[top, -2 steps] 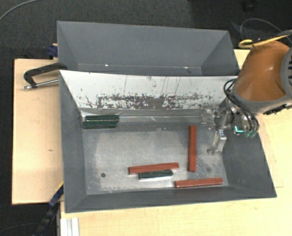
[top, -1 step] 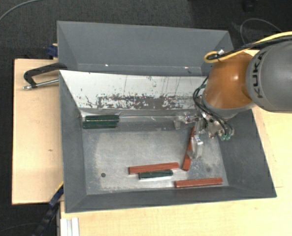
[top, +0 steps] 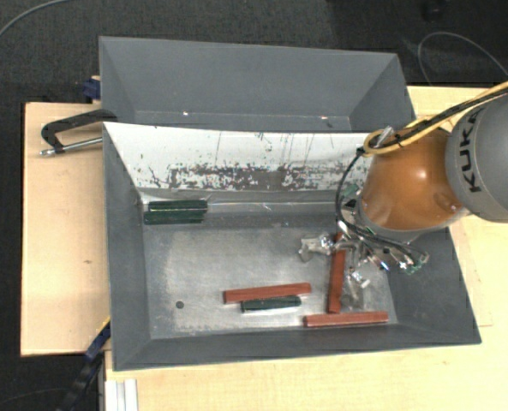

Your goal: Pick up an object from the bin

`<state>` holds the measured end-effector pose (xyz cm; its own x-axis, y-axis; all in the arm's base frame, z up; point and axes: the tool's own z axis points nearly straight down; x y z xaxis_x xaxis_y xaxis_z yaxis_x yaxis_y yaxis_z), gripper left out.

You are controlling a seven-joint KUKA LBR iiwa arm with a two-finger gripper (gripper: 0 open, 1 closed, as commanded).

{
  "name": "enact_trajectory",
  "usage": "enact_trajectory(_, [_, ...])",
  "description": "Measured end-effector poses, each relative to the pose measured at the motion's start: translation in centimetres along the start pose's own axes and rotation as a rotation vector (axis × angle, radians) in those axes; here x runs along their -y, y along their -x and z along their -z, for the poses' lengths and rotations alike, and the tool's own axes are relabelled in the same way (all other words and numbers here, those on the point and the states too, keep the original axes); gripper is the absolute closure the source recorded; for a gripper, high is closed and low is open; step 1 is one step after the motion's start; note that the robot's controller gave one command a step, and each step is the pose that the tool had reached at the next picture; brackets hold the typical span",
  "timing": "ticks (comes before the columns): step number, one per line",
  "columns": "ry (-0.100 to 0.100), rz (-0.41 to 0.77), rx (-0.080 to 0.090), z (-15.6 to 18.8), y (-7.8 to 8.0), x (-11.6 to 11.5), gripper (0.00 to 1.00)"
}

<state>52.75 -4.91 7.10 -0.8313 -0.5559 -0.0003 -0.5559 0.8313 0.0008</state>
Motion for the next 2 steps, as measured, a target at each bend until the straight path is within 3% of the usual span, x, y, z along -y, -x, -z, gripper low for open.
enact_trajectory(1, [0.0,0.0,0.0,0.0,0.0,0.0,1.0])
enact_trajectory(2, [-0.01,0.001,0.012,15.7,-1.2,0.6,1.0])
